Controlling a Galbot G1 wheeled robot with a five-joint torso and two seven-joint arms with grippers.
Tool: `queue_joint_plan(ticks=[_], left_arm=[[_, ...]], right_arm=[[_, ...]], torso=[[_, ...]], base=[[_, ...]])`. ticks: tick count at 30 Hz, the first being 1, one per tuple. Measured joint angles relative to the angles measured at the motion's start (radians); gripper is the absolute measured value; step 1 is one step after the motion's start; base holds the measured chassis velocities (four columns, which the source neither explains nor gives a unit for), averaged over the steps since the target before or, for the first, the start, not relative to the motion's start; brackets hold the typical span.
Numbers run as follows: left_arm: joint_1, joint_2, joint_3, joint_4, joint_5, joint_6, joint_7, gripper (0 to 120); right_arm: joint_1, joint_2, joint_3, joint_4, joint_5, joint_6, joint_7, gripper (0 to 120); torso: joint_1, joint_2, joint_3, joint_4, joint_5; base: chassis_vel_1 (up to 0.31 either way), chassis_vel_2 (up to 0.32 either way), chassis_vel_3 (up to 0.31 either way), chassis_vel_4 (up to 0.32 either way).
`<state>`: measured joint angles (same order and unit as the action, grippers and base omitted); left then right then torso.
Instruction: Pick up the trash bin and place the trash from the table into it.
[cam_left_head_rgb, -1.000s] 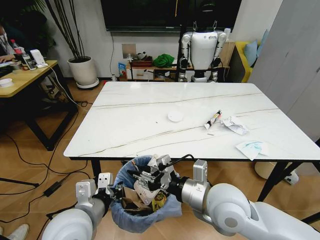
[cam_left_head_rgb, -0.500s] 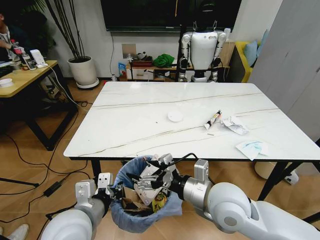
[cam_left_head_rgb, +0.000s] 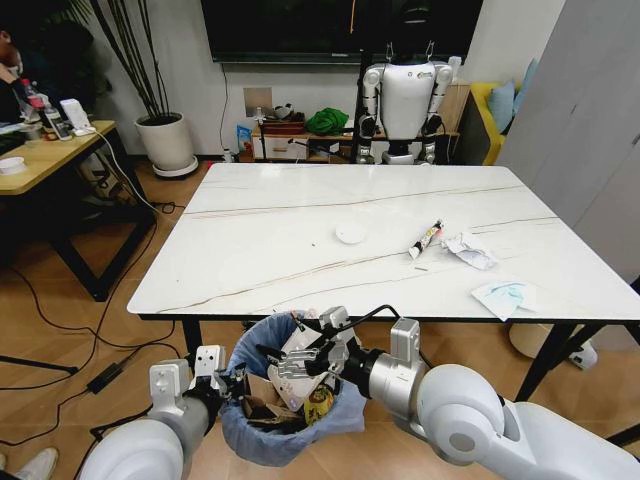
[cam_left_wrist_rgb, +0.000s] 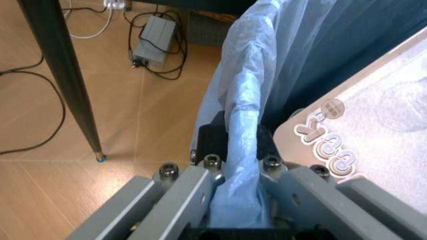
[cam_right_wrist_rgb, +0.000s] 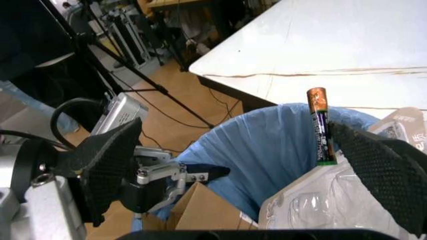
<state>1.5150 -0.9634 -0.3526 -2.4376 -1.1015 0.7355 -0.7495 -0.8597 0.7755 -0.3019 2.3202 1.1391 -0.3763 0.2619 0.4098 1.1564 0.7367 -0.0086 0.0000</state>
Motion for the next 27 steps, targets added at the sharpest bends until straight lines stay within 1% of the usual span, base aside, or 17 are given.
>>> queue_joint_plan(ticks=[2, 3, 4, 6, 7, 8, 9, 11, 14, 20, 27], left_arm=[[0.0, 0.002, -0.002, 0.0, 0.0, 0.0, 0.0, 0], [0.0, 0.002, -0.002, 0.0, 0.0, 0.0, 0.0, 0], [0.0, 0.002, -0.002, 0.0, 0.0, 0.0, 0.0, 0], [-0.001, 0.003, -0.002, 0.0, 0.0, 0.0, 0.001, 0], [-0.001, 0.003, -0.002, 0.0, -0.001, 0.0, 0.001, 0], [-0.002, 0.004, -0.002, 0.0, -0.001, 0.0, 0.001, 0], [-0.002, 0.004, -0.002, 0.0, -0.001, 0.0, 0.001, 0], [-0.003, 0.004, -0.002, 0.0, -0.001, 0.0, 0.001, 0], [-0.004, 0.006, -0.001, 0.001, -0.002, 0.0, 0.001, 0], [-0.004, 0.008, -0.002, 0.0, -0.005, 0.0, 0.002, 0], [-0.003, 0.004, -0.001, 0.0, -0.005, 0.0, 0.002, 0]], right_arm=[[0.0, 0.001, 0.002, -0.001, 0.0, 0.0, -0.003, 98], [0.0, 0.001, 0.003, -0.002, 0.0, 0.0, -0.004, 95], [0.0, 0.001, 0.003, -0.002, 0.0, 0.0, -0.004, 95], [-0.001, -0.002, 0.005, -0.003, -0.012, -0.005, -0.005, 86], [-0.002, -0.003, 0.006, -0.004, -0.023, -0.008, -0.007, 84], [-0.003, -0.006, 0.007, -0.007, -0.043, -0.01, -0.014, 88], [-0.003, -0.006, 0.007, -0.007, -0.043, -0.01, -0.014, 88], [-0.007, -0.011, 0.008, -0.015, -0.092, -0.014, -0.027, 96], [-0.01, -0.019, 0.012, -0.02, -0.135, -0.028, -0.041, 100], [-0.009, -0.031, 0.017, -0.024, -0.179, -0.037, -0.055, 100], [-0.003, -0.032, 0.023, -0.014, -0.168, -0.031, -0.061, 100]], torso=[[0.0, 0.0, 0.0, 0.0, 0.0], [0.0, 0.0, 0.0, 0.0, 0.0], [0.0, 0.0, 0.0, 0.0, 0.0], [0.0, 0.0, 0.0, 0.0, 0.0], [0.0, 0.0, 0.0, 0.0, 0.0], [0.0, 0.0, 0.0, 0.0, 0.0], [0.0, 0.0, 0.0, 0.0, 0.0], [0.0, 0.0, 0.0, 0.0, 0.0], [0.0, 0.0, 0.0, 0.0, 0.0], [0.0, 0.0, 0.0, 0.0, 0.0], [0.0, 0.0, 0.0, 0.0, -0.0001]], base=[[0.0, 0.0, 0.0, 0.0], [0.0, 0.0, 0.0, 0.0], [0.0, 0.0, 0.0, 0.0], [0.0, 0.0, 0.0, 0.0], [0.0, 0.0, 0.0, 0.0], [0.0, 0.0, 0.0, 0.0], [0.0, 0.0, 0.0, 0.0], [0.0, 0.0, 0.0, 0.0], [0.0, 0.0, 0.0, 0.0], [0.0, 0.0, 0.0, 0.0], [0.0, 0.0, 0.0, 0.0]])
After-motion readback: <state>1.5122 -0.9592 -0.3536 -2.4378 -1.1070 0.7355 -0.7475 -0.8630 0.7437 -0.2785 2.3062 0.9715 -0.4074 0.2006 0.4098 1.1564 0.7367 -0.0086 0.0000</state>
